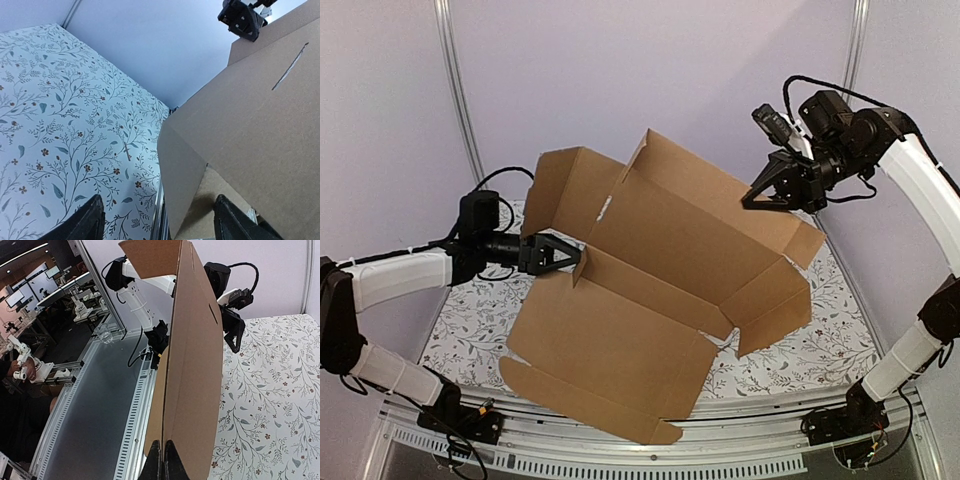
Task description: Fold the paper box
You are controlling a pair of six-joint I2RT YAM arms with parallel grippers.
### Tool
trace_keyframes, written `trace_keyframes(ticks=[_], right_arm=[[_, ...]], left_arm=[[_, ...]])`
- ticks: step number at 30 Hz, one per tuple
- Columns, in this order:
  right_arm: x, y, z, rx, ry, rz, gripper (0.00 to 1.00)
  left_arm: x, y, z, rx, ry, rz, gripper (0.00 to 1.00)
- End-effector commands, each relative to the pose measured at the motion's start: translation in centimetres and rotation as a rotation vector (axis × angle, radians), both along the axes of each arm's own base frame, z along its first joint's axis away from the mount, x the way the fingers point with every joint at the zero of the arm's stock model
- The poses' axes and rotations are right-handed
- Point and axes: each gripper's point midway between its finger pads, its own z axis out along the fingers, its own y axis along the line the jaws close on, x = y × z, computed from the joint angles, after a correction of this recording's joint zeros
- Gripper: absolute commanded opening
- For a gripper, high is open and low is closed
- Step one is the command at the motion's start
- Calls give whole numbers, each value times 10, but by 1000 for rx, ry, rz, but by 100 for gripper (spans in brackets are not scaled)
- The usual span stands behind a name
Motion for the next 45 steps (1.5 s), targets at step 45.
trace_keyframes(ticks=[45], right_arm=[[247, -33, -200, -148, 772, -643, 0]], left_arm=[[77, 12, -12, 452, -268, 503, 67]])
